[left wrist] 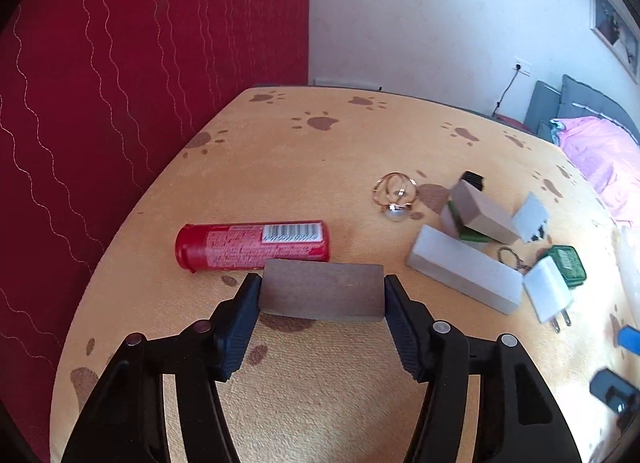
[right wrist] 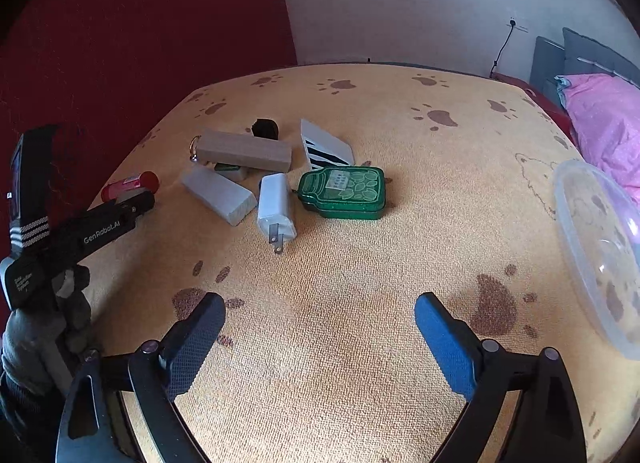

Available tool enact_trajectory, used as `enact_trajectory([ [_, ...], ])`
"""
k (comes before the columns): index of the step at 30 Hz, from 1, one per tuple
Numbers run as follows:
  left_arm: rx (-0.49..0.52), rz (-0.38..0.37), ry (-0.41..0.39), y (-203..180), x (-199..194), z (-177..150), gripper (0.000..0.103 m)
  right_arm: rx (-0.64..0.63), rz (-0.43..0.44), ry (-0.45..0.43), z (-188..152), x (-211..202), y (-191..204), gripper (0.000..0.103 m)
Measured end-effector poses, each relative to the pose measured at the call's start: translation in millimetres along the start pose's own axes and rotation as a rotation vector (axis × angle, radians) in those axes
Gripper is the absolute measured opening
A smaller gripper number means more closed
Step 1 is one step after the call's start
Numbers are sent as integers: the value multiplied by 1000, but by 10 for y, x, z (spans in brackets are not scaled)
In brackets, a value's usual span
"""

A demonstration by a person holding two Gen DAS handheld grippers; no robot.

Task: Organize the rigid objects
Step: 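Grasp the grey-brown block with the left gripper while the right gripper grasps the white charger, then carry the grey block and white charger toward the clear plastic bowl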

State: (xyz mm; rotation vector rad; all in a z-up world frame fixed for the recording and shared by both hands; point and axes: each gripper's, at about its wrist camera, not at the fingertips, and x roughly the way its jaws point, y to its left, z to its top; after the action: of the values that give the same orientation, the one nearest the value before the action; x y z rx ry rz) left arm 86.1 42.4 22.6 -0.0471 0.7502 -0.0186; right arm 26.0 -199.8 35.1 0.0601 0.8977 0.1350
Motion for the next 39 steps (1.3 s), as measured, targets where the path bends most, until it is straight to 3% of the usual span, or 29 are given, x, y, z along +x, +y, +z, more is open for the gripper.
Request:
enact_trajectory([
  [8,43,-43,-19,-145,-80,-53,62,-33,-5,-2,247,144,152,79],
  [14,40,-45,-10,-153,-75,-67,62,-71,0,28,400,363,285,58],
  [27,31,-54,14,-132,-21,-80,62,-76,3,54,449,600,311,25],
  [39,23,-39,13,-135,-49,-118,62,-47,32,10,287,251,194,25],
])
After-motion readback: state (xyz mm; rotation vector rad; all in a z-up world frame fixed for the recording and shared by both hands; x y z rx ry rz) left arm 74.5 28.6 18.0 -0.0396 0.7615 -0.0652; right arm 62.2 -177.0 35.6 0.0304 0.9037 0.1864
